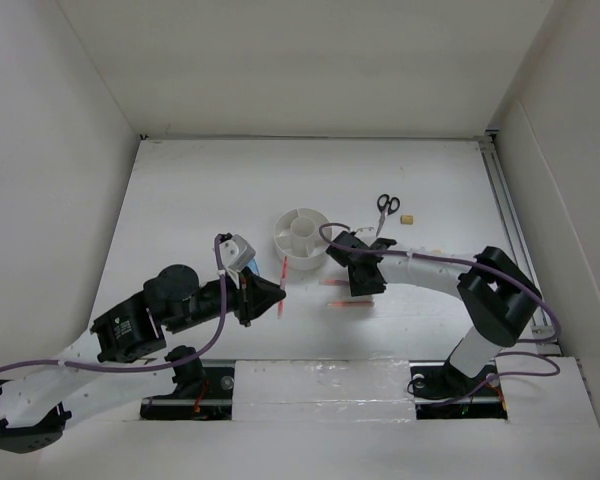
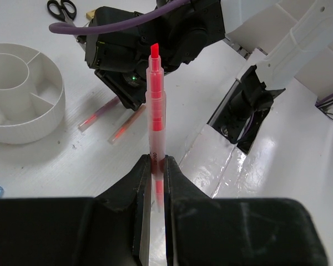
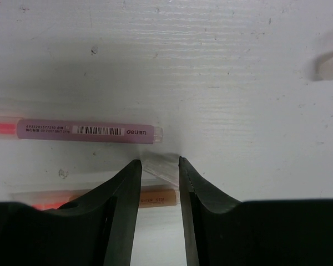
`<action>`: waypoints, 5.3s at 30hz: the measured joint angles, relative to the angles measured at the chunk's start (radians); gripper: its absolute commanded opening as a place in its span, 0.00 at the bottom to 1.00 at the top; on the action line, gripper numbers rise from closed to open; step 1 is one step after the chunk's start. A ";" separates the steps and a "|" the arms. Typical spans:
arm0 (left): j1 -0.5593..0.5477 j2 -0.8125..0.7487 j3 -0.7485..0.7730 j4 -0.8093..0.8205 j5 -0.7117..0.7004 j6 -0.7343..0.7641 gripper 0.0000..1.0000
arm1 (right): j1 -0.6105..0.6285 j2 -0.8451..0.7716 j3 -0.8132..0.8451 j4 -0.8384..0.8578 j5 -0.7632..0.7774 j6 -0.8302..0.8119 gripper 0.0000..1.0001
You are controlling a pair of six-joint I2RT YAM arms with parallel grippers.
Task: Sort the stationery into containers
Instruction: Close the pen cap on the pen.
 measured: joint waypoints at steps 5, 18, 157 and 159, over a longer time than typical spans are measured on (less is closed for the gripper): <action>0.000 -0.008 0.000 0.000 0.005 0.000 0.00 | -0.013 -0.004 -0.003 -0.004 -0.001 0.012 0.41; 0.000 -0.008 0.000 0.000 0.007 0.000 0.00 | -0.058 -0.016 -0.011 -0.024 0.004 0.026 0.41; 0.034 0.119 -0.031 0.188 0.299 -0.046 0.00 | 0.204 -0.842 -0.312 1.238 -0.510 -0.211 0.00; 0.034 0.119 -0.031 0.188 0.299 -0.046 0.00 | 0.204 -0.842 -0.317 1.238 -0.510 -0.211 0.00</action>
